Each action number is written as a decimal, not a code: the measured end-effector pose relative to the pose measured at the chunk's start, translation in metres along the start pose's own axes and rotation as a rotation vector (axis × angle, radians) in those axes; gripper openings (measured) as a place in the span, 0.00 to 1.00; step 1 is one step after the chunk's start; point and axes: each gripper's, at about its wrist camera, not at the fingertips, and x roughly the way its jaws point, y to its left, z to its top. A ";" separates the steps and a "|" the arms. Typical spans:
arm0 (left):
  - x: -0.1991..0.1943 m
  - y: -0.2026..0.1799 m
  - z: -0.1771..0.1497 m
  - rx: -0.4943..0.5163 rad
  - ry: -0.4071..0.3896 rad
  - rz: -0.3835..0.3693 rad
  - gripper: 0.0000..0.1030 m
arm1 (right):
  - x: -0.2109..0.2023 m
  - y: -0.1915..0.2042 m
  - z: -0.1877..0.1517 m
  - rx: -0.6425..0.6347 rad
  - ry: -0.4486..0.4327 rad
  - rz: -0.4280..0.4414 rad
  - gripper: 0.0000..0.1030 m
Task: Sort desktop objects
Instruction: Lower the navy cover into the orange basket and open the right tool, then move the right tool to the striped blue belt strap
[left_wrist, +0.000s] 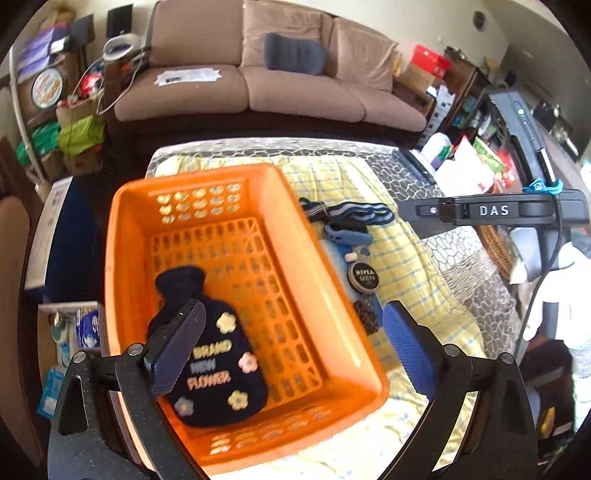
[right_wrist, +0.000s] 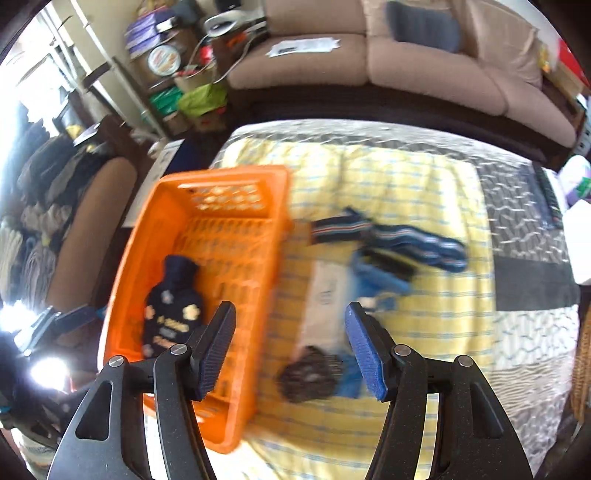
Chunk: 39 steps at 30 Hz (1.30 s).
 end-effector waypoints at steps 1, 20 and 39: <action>0.006 -0.008 0.006 0.024 0.010 0.003 0.94 | -0.003 -0.013 0.002 0.011 -0.004 -0.013 0.62; 0.176 -0.099 0.109 0.215 0.215 0.127 1.00 | 0.057 -0.188 0.016 0.154 0.017 -0.092 0.62; 0.225 -0.090 0.130 0.249 0.281 0.108 1.00 | 0.148 -0.193 0.029 0.108 -0.025 -0.240 0.63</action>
